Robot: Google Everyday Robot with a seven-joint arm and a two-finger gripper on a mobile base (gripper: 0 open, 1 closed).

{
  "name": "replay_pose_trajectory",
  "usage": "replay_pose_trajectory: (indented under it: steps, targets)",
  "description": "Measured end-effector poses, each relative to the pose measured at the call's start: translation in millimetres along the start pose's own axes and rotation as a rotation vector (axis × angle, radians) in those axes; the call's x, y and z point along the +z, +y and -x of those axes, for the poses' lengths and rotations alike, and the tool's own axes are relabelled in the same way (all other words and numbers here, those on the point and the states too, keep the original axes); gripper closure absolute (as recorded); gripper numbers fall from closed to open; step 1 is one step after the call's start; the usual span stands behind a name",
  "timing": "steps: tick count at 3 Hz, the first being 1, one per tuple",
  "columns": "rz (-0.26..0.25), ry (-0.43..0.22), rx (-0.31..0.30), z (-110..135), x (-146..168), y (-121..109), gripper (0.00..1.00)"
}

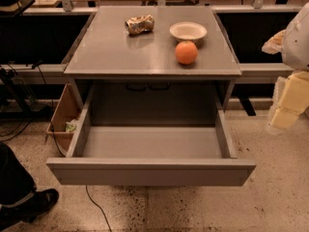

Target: Place orange into top drawer

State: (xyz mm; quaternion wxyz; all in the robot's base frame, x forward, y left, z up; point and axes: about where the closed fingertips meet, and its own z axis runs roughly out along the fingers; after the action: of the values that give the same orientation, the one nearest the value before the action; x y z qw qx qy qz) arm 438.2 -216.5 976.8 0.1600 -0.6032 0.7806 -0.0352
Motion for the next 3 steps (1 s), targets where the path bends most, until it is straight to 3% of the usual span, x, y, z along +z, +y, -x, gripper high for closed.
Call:
replay_pose_trajectory:
  steps: [1, 2, 3]
  targets:
    - [-0.011, -0.004, 0.000, 1.4, -0.6, -2.6, 0.00]
    - [-0.038, -0.046, 0.009, 13.1, 16.9, -32.8, 0.00]
    - [-0.079, -0.118, 0.040, 34.8, 47.5, -85.6, 0.00]
